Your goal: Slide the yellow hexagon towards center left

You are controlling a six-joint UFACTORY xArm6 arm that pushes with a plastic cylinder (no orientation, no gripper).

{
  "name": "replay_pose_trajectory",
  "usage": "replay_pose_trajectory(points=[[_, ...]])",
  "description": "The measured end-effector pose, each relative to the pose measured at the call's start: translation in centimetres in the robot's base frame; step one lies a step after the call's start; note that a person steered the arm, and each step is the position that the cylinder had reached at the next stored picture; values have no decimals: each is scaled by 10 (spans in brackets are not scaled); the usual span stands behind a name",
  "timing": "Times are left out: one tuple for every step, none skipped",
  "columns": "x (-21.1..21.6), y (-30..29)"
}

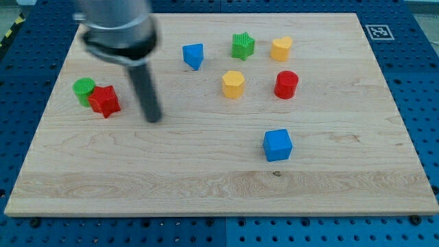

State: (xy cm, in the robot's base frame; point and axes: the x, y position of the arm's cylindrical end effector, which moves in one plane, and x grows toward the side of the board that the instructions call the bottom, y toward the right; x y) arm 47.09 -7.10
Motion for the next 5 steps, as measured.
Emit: replay_pose_trajectory(points=[[0,105],[1,159],[-1,164],[-25,164],[-51,166]])
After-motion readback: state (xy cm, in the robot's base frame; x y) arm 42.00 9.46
